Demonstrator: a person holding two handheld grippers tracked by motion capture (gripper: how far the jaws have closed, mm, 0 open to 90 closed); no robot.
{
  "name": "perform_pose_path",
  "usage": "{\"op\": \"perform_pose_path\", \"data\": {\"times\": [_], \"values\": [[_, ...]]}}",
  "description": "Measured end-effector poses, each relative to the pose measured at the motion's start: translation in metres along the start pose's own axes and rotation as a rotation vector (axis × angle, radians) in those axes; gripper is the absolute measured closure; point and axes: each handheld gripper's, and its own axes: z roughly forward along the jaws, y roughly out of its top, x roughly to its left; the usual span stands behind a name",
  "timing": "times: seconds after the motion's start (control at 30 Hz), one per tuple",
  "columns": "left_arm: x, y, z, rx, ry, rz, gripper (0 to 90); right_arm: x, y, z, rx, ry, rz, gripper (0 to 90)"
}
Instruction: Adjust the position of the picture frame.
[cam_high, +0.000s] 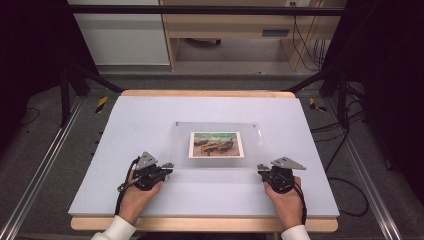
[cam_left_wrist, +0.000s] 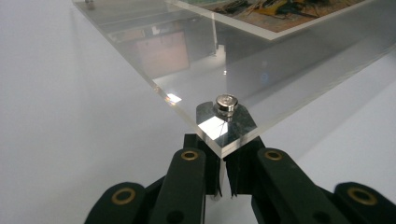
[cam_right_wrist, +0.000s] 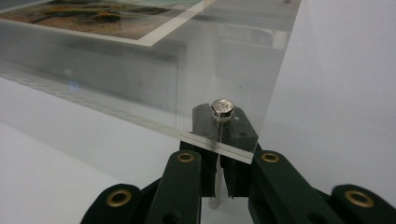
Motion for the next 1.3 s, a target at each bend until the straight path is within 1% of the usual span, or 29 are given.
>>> {"op": "perform_pose_path", "data": {"times": [0.07,0.17,0.23,0.33,0.53,0.6,0.7,0.73,0.77,0.8,0.83,0.87,0.9,0.93,0.97,1.0,1.03,1.07,1.1,1.13,1.17,1.2,1.23,1.27,1.3], "values": [[0.000,0.000,-0.001,0.000,0.002,0.003,84.0,0.001,-0.001,-0.001,0.002,0.004,0.001,84.9],[-0.001,-0.001,-0.001,-0.003,0.006,0.002,84.0,0.001,-0.001,-0.002,0.002,0.005,-0.009,84.9],[-0.001,-0.001,-0.002,0.001,0.002,0.005,84.0,0.001,-0.001,-0.002,0.004,0.008,0.001,84.9],[0.000,-0.001,-0.002,0.002,-0.005,0.008,84.0,0.001,-0.001,-0.002,0.009,0.007,-0.001,84.8],[-0.003,-0.002,-0.002,-0.002,0.005,0.001,84.0,0.001,-0.001,-0.002,0.007,0.005,0.001,84.8],[-0.002,-0.002,-0.002,-0.001,0.003,0.004,84.0,0.001,-0.002,-0.002,0.006,0.008,0.008,84.8],[-0.003,-0.002,-0.002,-0.002,0.007,0.005,83.8,0.001,-0.002,-0.002,0.004,0.006,0.003,84.7],[-0.003,-0.002,-0.002,-0.001,0.007,0.006,83.5,0.001,-0.002,-0.003,0.006,0.006,-0.010,81.0],[-0.004,-0.002,-0.003,0.002,0.008,0.004,82.6,0.002,-0.002,-0.003,0.009,0.013,-0.012,78.2],[-0.004,-0.002,-0.004,0.006,0.009,0.012,80.3,0.002,-0.002,-0.003,0.007,0.017,-0.018,75.3],[-0.005,-0.003,-0.005,0.011,0.018,0.030,78.7,0.002,-0.002,-0.005,0.010,0.007,-0.020,70.7],[-0.005,-0.003,-0.007,0.026,0.025,0.056,75.6,0.003,-0.002,-0.007,0.013,-0.002,-0.023,66.2],[-0.006,-0.003,-0.010,0.026,0.030,0.054,72.7,0.003,-0.003,-0.009,0.015,-0.008,-0.025,62.8],[-0.006,-0.003,-0.010,0.026,0.030,0.054,64.8,0.003,-0.003,-0.009,0.015,-0.008,-0.025,62.8],[-0.006,-0.003,-0.013,0.024,0.038,0.046,64.8,0.002,-0.004,-0.012,0.018,-0.016,-0.028,55.8],[-0.005,-0.003,-0.016,0.022,0.035,0.039,58.0,0.002,-0.006,-0.017,0.012,-0.026,-0.030,49.3],[-0.005,-0.003,-0.016,0.022,0.035,0.039,55.4,0.002,-0.006,-0.017,0.012,-0.026,-0.030,49.3],[-0.005,-0.004,-0.019,0.028,0.027,0.040,50.9,0.000,-0.007,-0.022,0.006,-0.033,-0.042,43.0],[-0.005,-0.004,-0.019,0.028,0.027,0.040,48.2,0.000,-0.007,-0.024,0.000,-0.035,-0.051,40.1],[-0.006,-0.005,-0.022,0.032,0.019,0.034,44.4,0.000,-0.008,-0.026,0.000,-0.040,-0.047,35.5],[-0.006,-0.005,-0.022,0.032,0.019,0.034,40.4,0.000,-0.008,-0.026,0.000,-0.040,-0.047,35.5],[-0.008,-0.004,-0.025,0.027,0.007,0.031,36.5,0.000,-0.008,-0.030,0.001,-0.042,-0.043,29.1],[-0.008,-0.004,-0.027,0.022,0.001,0.034,33.9,-0.001,-0.008,-0.032,-0.001,-0.044,-0.047,26.6],[-0.009,-0.003,-0.028,0.022,-0.007,0.039,30.8,-0.001,-0.008,-0.035,-0.005,-0.044,-0.049,24.8],[-0.009,-0.003,-0.028,0.022,-0.007,0.039,27.8,-0.001,-0.008,-0.035,-0.005,-0.044,-0.049,24.8]]}}
